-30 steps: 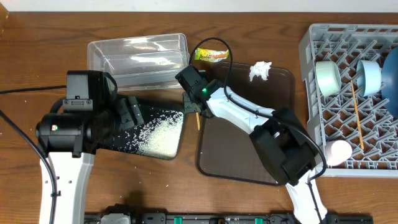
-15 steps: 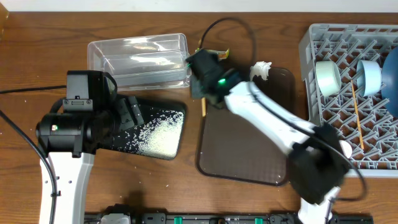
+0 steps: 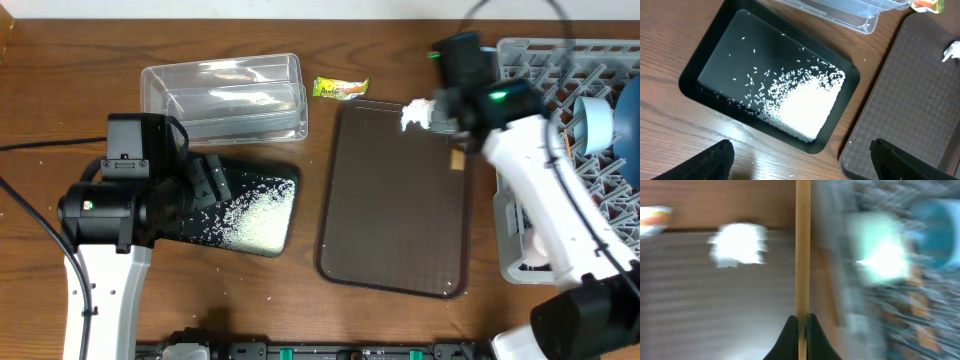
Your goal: Sort waste into correct bins and load items into the dishwasher rack
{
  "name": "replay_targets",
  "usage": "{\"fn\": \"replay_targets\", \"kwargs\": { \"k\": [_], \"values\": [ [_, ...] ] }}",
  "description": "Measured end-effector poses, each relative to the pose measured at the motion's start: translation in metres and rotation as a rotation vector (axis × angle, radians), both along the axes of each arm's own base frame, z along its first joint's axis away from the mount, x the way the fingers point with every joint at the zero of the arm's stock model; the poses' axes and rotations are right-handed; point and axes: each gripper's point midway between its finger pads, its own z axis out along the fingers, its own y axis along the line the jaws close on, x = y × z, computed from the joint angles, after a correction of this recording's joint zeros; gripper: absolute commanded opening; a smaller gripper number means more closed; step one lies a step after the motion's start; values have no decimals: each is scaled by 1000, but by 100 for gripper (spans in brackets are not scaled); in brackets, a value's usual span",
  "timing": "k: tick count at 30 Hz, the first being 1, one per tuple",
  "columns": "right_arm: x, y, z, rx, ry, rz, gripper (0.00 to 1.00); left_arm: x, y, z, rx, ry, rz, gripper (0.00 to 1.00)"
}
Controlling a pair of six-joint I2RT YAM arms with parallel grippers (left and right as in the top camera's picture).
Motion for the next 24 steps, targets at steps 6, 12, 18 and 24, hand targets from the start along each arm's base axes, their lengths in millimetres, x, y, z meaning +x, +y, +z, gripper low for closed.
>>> {"fn": "replay_targets", "kwargs": {
  "k": [6,12,18,24],
  "values": [
    [-1,-104,2,-147,31,-142,1,0,0,0,1,0,0,89],
    [-9,-165,-8,-238,80,-166,1,0,0,0,0,0,0,89],
    [-9,-185,-34,-302,115,-99,1,0,0,0,0,0,0,90],
    [-6,-186,-49,-355,145,-7,31,0,0,0,1,0,0,89]
  ]
}}
